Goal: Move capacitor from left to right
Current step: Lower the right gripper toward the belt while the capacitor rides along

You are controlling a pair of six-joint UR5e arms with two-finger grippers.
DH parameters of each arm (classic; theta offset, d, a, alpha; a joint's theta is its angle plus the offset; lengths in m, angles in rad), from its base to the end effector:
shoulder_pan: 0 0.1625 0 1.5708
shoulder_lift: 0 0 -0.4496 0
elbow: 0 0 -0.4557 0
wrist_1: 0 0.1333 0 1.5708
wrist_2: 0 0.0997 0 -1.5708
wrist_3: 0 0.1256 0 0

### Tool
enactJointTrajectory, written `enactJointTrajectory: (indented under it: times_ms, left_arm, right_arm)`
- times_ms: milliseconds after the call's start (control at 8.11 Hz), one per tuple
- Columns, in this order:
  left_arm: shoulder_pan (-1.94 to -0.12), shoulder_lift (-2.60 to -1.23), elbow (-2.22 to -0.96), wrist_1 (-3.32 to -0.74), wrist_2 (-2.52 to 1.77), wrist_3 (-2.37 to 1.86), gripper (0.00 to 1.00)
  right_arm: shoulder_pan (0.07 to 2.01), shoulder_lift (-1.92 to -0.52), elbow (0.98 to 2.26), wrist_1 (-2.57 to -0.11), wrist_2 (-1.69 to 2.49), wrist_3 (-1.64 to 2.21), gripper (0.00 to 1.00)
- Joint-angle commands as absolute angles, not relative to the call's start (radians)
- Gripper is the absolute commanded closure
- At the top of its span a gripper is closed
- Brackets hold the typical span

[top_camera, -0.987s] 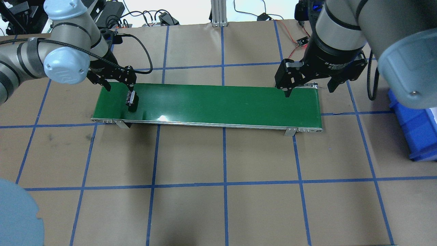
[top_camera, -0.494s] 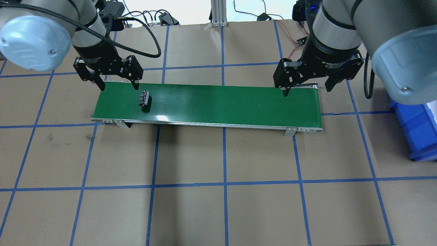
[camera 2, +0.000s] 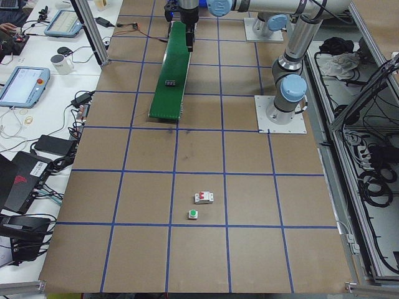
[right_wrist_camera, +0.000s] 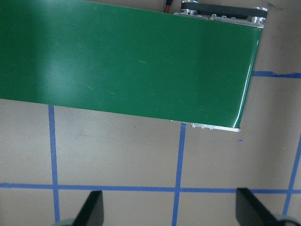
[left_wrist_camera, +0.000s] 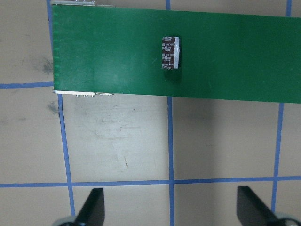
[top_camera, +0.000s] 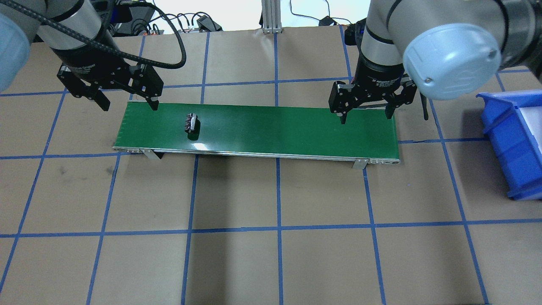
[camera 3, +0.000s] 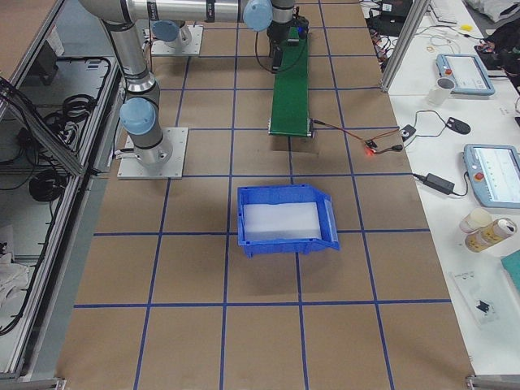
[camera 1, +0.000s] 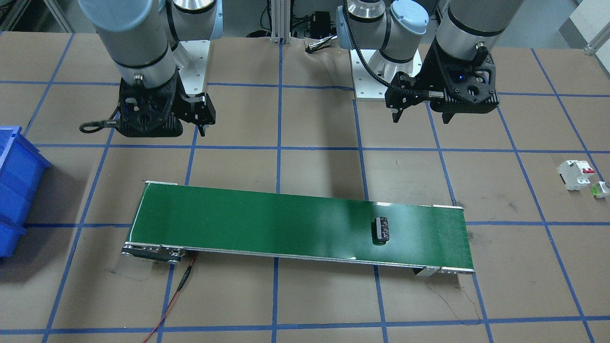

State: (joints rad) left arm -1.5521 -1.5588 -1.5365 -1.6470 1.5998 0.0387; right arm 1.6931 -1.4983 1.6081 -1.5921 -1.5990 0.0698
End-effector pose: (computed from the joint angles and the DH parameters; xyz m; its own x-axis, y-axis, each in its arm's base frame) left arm -0.1194 -0.5480 0.5047 -0.9994 0.0209 -0.0278 0.0200 0.9993 0.0310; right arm 0.1988 -0.5536 0.4271 -0.9979 -0.0552 0.0342 -0.0520 0.9949 0.0862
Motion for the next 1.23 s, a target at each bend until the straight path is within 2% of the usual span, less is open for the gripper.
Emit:
enactJointTrajectory:
  times_ms: [0, 247, 617, 740, 1110]
  left_arm:
    - [-1.578, -1.549, -1.536, -1.622, 1.595, 0.035, 0.00]
    - [-1.583, -1.548, -1.534, -1.618, 1.608, 0.040, 0.00]
    - [-1.586, -1.551, -1.535, -1.588, 1.603, 0.032, 0.00]
    - [-1.586, -1.554, -1.543, -1.588, 1.601, 0.032, 0.00]
    - [-1.586, -1.557, -1.540, -1.588, 1.604, 0.035, 0.00]
  right_arm:
    - [1.692, -1.405, 1.609, -1.666, -1.594, 0.068, 0.00]
    - [1.692, -1.397, 1.629, -1.684, -1.591, 0.061, 0.00]
    - [1.646, -1.394, 1.791, -1.984, -1.401, 0.058, 0.00]
    - [1.617, -1.394, 1.825, -2.003, -1.384, 0.011, 0.00]
    - [1.576, -1.347, 1.847, -2.072, -1.267, -0.018, 0.00]
